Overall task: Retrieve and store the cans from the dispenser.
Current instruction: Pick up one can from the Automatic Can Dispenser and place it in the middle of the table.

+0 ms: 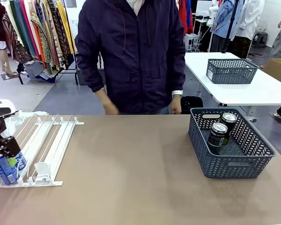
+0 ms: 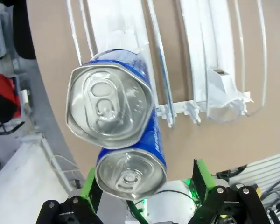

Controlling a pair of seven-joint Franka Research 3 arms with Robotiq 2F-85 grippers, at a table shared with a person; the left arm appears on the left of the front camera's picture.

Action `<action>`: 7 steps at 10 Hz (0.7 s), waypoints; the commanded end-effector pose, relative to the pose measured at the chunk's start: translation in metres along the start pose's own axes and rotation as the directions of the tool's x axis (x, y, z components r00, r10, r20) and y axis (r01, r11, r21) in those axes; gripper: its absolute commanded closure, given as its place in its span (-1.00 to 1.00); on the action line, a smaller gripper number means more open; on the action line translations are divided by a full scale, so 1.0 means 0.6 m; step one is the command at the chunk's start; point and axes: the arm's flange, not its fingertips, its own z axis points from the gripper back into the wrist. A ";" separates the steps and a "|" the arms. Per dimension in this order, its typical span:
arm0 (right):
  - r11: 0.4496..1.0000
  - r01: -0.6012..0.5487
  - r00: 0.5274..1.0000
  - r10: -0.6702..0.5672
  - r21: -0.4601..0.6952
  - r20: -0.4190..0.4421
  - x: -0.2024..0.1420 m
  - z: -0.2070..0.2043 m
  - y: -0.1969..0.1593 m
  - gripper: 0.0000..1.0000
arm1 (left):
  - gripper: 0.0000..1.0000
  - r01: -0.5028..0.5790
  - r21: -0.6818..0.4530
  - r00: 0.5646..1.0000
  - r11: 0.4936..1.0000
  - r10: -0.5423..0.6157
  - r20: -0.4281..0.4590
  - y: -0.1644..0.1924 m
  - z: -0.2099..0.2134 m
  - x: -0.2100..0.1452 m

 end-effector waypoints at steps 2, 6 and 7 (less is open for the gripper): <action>1.000 -0.016 1.000 0.016 0.014 0.004 0.001 0.002 0.001 -1.00 | -1.00 -0.041 0.037 0.999 0.998 0.041 0.002 0.002 -0.012 0.004; 1.000 -0.016 1.000 0.016 0.014 0.004 0.001 0.002 0.001 -1.00 | -0.23 -0.032 0.026 0.999 0.999 0.031 0.027 0.005 -0.014 0.003; 1.000 -0.016 1.000 0.016 0.014 0.004 0.001 0.002 0.001 -1.00 | 0.94 -0.032 0.021 0.999 0.999 0.031 0.028 0.005 -0.015 0.004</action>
